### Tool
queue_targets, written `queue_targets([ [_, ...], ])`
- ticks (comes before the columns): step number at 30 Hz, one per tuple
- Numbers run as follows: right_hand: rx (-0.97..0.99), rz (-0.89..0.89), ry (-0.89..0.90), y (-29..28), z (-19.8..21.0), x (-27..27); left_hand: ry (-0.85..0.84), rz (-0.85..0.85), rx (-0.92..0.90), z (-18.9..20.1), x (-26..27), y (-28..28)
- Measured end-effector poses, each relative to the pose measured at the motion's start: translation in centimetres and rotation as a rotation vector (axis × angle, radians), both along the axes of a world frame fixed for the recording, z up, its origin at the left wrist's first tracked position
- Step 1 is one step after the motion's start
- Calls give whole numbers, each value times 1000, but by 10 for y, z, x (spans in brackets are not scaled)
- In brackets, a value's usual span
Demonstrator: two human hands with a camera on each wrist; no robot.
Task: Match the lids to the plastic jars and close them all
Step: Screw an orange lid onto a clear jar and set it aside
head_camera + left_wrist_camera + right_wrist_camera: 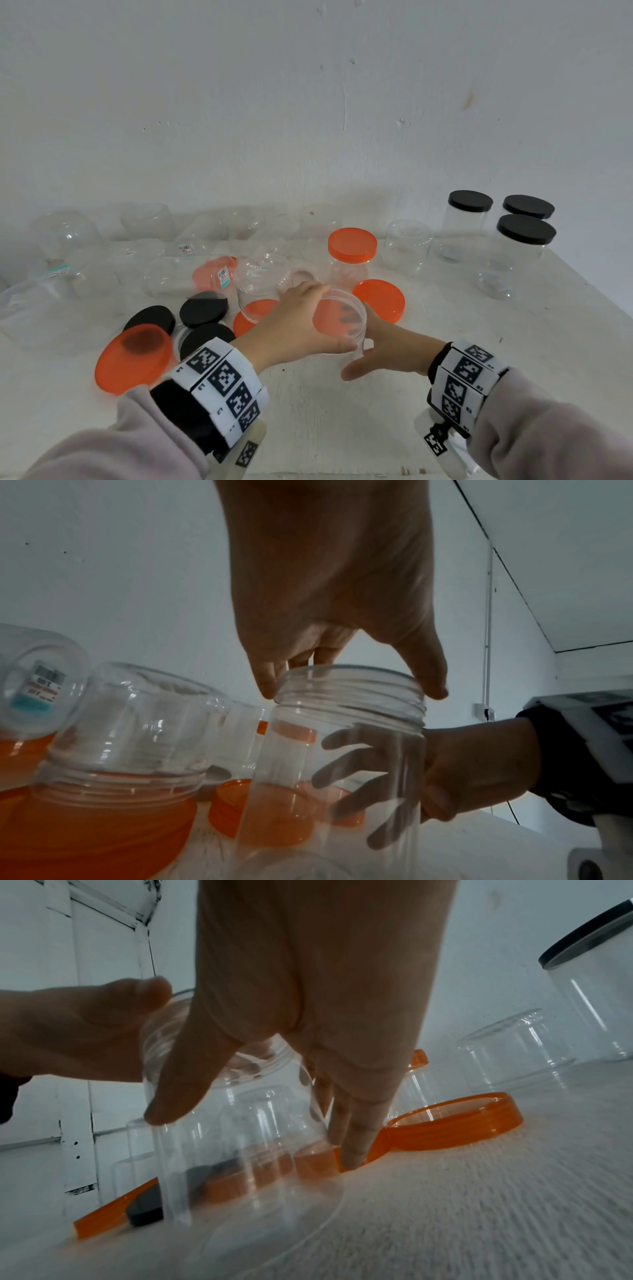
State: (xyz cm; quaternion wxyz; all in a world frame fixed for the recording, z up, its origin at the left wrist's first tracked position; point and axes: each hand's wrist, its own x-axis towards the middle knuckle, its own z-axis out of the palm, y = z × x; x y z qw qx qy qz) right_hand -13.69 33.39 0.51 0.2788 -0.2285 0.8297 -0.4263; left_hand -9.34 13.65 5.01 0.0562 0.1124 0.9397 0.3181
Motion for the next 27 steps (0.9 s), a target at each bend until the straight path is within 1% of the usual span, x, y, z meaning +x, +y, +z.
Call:
queue_targets([
  [5,29,4,19,1,-2,-1,54,-22,-36,-6,0,0],
  [9,29,-16,14,-1,-3,-1,30,-20,-33,-10,1,-1],
  [13,44,-7,30,4,12,-2,-69,1,94,-13,2,-9],
  [15,58,-15,64,7,28,-4,-133,20,178,-16,4,-17],
  [17,84,15,100,6,46,-3,-208,15,272,-21,8,-24],
  [19,154,65,140,-1,62,-1,-254,-28,410,-26,13,-24],
  [22,337,188,285,-21,76,1,-193,-70,543,-33,16,-17],
  [24,450,260,357,-34,82,1,-169,-99,601,-37,17,-15],
  [27,580,319,390,-48,88,1,-163,-94,627,-42,16,-16],
])
